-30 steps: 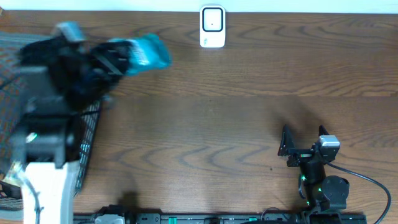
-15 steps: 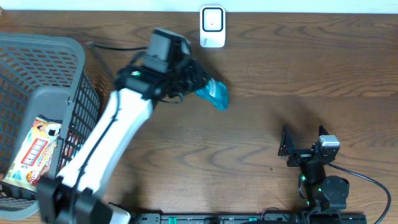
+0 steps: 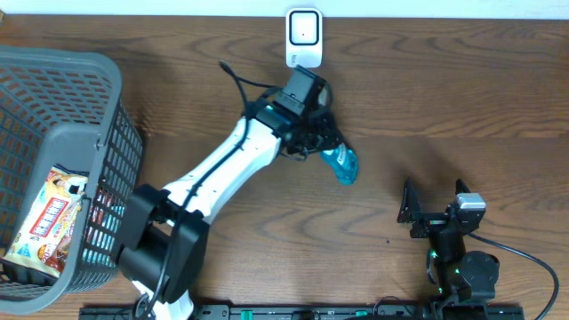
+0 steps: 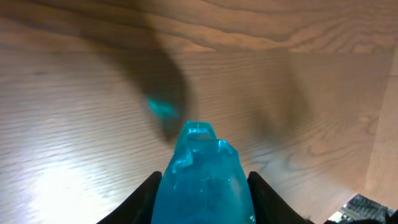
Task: Scan the item barcode
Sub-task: 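Lift the bottle out and carry it toward the white scanner, then lower the bottle onto the table and open the left gripper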
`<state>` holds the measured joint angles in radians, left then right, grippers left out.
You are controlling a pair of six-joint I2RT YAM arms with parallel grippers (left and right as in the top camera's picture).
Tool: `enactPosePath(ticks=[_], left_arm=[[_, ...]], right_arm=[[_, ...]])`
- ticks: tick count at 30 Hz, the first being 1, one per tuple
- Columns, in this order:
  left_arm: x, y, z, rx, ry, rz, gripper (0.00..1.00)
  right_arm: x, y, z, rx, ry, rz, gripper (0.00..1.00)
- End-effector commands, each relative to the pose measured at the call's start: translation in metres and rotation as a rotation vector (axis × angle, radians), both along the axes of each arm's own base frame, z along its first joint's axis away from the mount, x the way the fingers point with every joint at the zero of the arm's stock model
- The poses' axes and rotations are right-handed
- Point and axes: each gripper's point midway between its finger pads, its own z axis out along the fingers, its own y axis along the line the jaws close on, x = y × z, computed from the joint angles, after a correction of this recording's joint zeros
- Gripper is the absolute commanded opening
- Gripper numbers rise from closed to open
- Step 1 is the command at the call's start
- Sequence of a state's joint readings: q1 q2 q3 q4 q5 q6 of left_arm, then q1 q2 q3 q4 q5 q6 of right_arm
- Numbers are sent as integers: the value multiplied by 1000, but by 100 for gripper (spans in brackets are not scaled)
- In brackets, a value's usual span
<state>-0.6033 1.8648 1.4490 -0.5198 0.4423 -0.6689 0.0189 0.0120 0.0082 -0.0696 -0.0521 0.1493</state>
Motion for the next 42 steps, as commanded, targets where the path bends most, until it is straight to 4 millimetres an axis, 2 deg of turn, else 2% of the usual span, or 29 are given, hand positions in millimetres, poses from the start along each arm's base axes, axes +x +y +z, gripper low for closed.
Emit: enactPosePath(ticks=[1,5,9,19,21,24,25,31,36,42], left_arm=[[0,-18,12,-45,-34,-30,26],[2,-27,6,-51,-49,-43,27],[8,-30,-10,-17,-65,-29,27],[5,-46,-70,19,30,-14,27],[4,-45,-78,31,45,-15,33],[1,-42,-87,47,58,-13,40],[0,-40,-89,53,59,-13,46],[-3,-37,-93,76,48,-49,62],[-5,-31,-98,105,49,-53,62],[-8,7,-115,304,54,9,64]], right_arm=[[0,-1,0,6,-1,-7,99],[0,-1,0,6,-1,-7,99],[0,-1,0,6,-1,-7,99],[0,-1,0,6,-1,-7,99],[0,-1,0,6,-1,-7,99],[0,-1,0,6,-1,-7,99],[0,-1,0,6,-1,-7,99],[0,-1,-1,6,0,-7,99],[0,-1,-1,6,0,-7,99],[0,-1,-1,6,0,-7,99]])
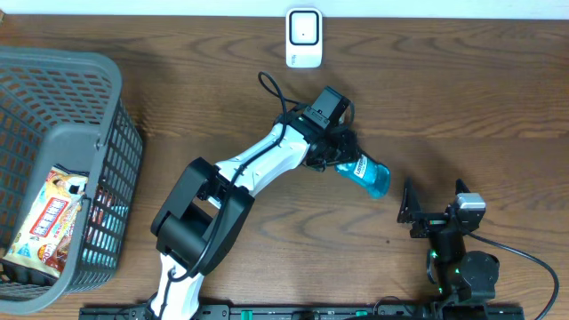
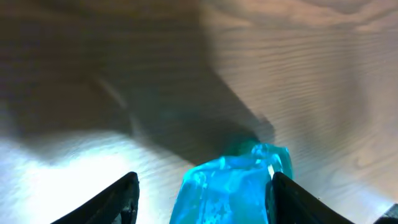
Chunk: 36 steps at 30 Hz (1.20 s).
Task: Scan the item barcode
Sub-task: 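Lower the bottle onto the table and open the left gripper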
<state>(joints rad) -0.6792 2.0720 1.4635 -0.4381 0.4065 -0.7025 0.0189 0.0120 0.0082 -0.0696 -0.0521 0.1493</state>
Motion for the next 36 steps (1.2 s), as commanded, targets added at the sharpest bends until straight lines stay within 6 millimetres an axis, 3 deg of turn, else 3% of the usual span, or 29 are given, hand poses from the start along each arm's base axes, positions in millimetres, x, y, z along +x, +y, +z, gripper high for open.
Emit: enactPosePath(ticks=[1,8,13,14,17,23,26,31,36], left_arm=[[1,40,-34,232,-42,21,64],[1,47,-36,276,-56,5,65],[0,47,-37,288,-90,-81,78],[-1,48,-37,292,-91,-93,85],[-3,49,-38,299,-82,-96,91],[-3,49,-37,304,-102,-138,100],[1,52,-31,326,-129,-163,98],[16,65,8,413,-229,-165,98],[33,72,81,423,-396,-138,98]], right_arm=[[0,-1,-1,6,0,-7,99],[0,-1,-1,6,0,-7,99],[0,-1,-1,6,0,-7,99],[0,-1,-1,6,0,-7,99],[0,-1,-1,6,0,-7,99],[0,-1,-1,6,0,-7,99],[0,-1,-1,6,0,-7,99],[0,-1,-1,6,0,-7,99],[0,-1,-1,6,0,-7,99]])
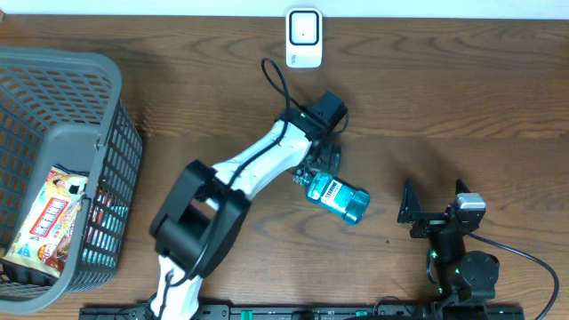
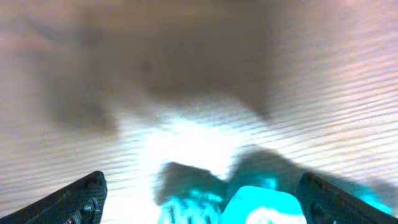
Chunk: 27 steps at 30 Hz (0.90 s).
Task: Scan the item barcode
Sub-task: 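Lower the bottle onto the table and open the left gripper, then move the left gripper back over the basket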
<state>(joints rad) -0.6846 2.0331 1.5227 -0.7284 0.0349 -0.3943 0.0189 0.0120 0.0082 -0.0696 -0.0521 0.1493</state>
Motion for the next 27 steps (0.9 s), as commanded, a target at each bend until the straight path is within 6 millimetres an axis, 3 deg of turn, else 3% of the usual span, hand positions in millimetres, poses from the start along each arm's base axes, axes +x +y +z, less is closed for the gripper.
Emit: enactPosePath(ticks=[1,8,11,14,20,27], left_arm=[[31,0,95,-41,-257,-25,98],[40,28,208,-142,-525,46,98],[36,53,252,-182,-617,100,98],[34,81,284,-213,-683,156,98],[35,143,322,-215,-779,287,98],[30,203,344,-143,-851,368,98]], right_arm=[[0,-1,-1,6,0,-7,99],[0,-1,-1,6,0,-7,99],[0,-1,-1,6,0,-7,99],[0,-1,-1,6,0,-7,99],[0,-1,-1,6,0,-7,99],[0,-1,-1,6,0,-7,99]])
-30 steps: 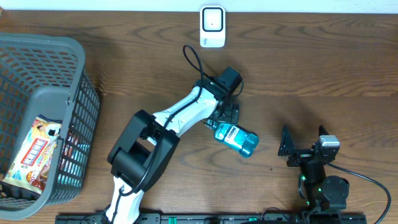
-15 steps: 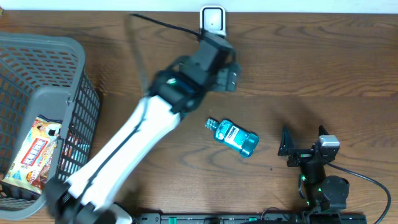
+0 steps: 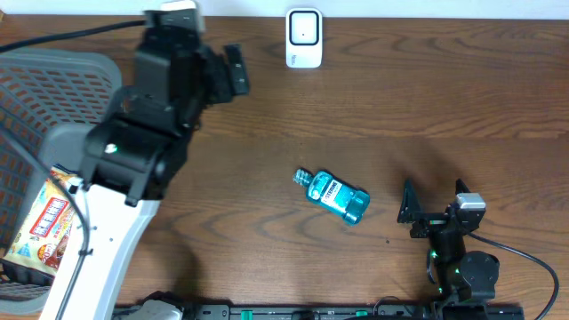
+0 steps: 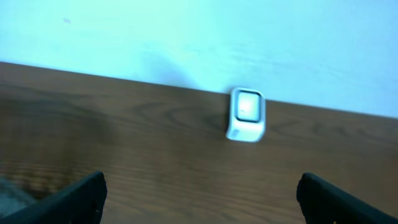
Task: Scan the item barcode
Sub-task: 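Move the left gripper back over the basket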
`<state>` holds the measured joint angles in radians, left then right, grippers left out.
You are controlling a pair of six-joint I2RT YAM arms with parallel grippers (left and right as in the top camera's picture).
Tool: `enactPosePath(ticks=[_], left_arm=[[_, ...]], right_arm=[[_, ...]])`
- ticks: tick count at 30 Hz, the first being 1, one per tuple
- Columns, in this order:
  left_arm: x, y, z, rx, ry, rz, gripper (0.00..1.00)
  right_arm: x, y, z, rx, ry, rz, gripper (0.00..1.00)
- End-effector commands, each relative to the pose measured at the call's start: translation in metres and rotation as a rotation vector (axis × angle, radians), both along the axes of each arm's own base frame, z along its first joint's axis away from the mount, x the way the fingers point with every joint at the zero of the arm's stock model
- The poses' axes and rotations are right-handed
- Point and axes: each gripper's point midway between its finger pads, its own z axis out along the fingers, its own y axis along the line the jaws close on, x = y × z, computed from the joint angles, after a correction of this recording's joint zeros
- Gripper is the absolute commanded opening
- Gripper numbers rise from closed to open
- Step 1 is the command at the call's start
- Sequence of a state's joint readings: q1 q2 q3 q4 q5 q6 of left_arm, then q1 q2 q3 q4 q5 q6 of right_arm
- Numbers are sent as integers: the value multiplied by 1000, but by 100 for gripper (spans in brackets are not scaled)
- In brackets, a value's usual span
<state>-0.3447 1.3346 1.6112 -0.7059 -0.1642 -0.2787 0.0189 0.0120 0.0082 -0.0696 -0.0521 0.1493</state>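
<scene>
A blue mouthwash bottle [image 3: 333,196] lies on its side on the wooden table, cap toward the left, with nothing touching it. The white scanner [image 3: 303,37] stands at the table's far edge and shows in the left wrist view as the scanner [image 4: 247,115] against the wall. My left gripper [image 4: 199,194] is raised high over the table's far left, open and holding nothing, its dark fingertips [image 4: 84,199] at the frame's lower corners. In the overhead view the left gripper [image 3: 229,73] is far from the bottle. My right gripper [image 3: 411,210] rests near the front right, open.
A grey mesh basket [image 3: 84,142] fills the left side and holds a snack packet [image 3: 49,222]. The left arm's white link [image 3: 98,258] reaches over the basket's front corner. A pale wall backs the far table edge [image 4: 124,84].
My left gripper was open low over the bottle lying on the table. It is now lifted high at the far left, facing the scanner. The bottle has not moved.
My left gripper held the blue bottle just below the scanner. Then it held the bottle farther right, toward mid-table. Then the bottle lay on the table with the gripper open above it. Now the arm is up and away, and the bottle stays flat.
</scene>
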Motion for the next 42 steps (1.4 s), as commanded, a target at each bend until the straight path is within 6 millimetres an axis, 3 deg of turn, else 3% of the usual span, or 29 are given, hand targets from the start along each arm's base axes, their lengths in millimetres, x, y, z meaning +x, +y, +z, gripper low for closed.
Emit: enactPosePath(ticks=[1,16,21,27,31,37,42], left_arm=[[-6,34,15,36,-37,66,98],[-29,130,61,19,-152,322,98],[-45,190,56,-22,-142,588,98],[-68,259,14,-165,-29,909,98],[-83,293,-36,-271,122,1115,98],[-115,312,-117,-424,394,1419,98],[-135,313,-156,-514,497,1611,98]], right_arm=[[0,-1,-1,6,0,-7,99],[0,-1,-1,6,0,-7,99],[0,-1,-1,6,0,-7,99],[0,-1,-1,6,0,-7,99],[0,-1,-1,6,0,-7,99],[0,-1,-1,6,0,-7,99],[0,-1,-1,6,0,-7,99]])
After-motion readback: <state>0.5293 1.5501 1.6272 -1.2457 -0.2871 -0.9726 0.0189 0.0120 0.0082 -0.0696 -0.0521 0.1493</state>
